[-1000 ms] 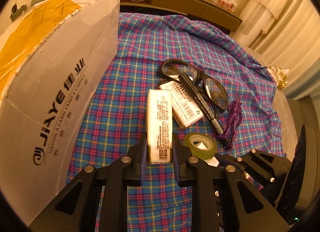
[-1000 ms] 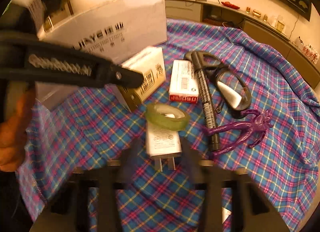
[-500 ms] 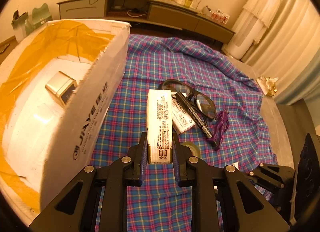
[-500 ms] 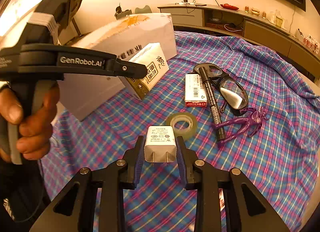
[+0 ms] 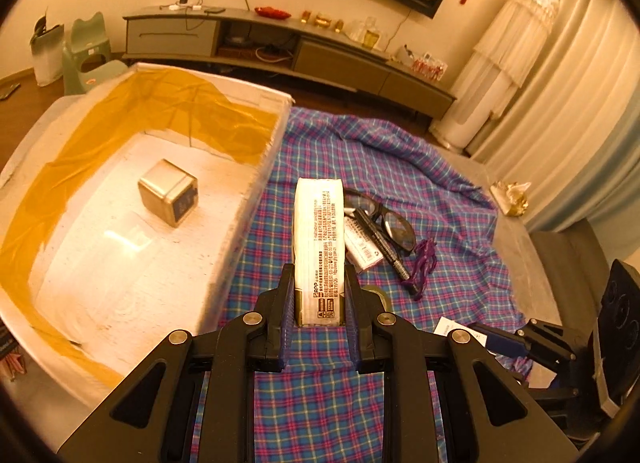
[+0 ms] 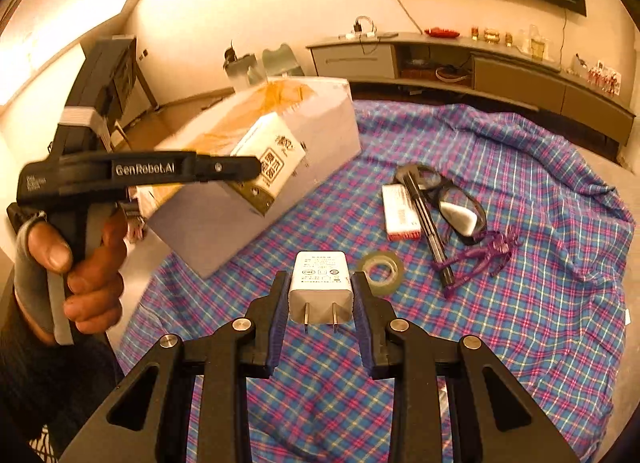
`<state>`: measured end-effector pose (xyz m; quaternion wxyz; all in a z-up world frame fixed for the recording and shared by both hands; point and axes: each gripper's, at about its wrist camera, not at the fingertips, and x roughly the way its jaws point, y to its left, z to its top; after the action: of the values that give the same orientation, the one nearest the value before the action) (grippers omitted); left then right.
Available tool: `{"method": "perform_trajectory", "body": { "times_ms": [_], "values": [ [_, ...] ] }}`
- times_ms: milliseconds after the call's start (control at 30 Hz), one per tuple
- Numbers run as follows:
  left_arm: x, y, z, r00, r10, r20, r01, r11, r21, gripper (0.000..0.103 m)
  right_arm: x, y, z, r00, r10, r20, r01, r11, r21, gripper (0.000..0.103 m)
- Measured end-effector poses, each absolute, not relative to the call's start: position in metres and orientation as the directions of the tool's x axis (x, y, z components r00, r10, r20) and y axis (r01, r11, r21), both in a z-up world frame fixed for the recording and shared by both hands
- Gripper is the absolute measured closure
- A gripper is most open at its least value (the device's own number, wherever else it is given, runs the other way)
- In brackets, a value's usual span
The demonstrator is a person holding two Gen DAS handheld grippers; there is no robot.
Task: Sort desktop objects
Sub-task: 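Carry the package and the charger in both tools over the cardboard box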
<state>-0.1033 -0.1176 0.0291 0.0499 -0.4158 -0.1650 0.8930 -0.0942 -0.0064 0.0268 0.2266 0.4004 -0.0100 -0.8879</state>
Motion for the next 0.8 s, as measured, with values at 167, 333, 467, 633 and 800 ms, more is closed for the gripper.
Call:
{"method": "perform_trajectory", "body": {
  "times_ms": [167,333,467,633,800],
  "values": [
    [-0.091,-0.136,0.037,-0.669,0.232,-0.706,0.054,-0.932,-0.358,0.081,-0.093,-0.024,0.038,-0.603,-0.397,-0.692,0.384,-0.905,0.185,0.071],
    [-0.081,-0.155,0.044,-0.691,0.241,-0.681,0.061,-0.92,-0.388,0.081,-0.099,-0.034,0.045,-0.608,-0.401,-0.685,0.361,-0.908,0.212,0.071],
    [-0.075,-0.167,0.052,-0.709,0.246,-0.66,0.065,-0.91,-0.409,0.081,-0.103,-0.051,0.059,-0.614,-0.399,-0.681,0.367,-0.908,0.201,0.071],
    [-0.069,-0.181,0.059,-0.731,0.248,-0.636,0.071,-0.899,-0.432,0.081,-0.107,-0.075,0.08,-0.631,-0.386,-0.673,0.39,-0.908,0.155,0.071],
    [-0.066,-0.194,0.06,-0.739,0.248,-0.627,0.084,-0.888,-0.451,0.081,-0.115,-0.1,0.094,-0.632,-0.377,-0.677,0.41,-0.904,0.12,0.071]
  ]
}}
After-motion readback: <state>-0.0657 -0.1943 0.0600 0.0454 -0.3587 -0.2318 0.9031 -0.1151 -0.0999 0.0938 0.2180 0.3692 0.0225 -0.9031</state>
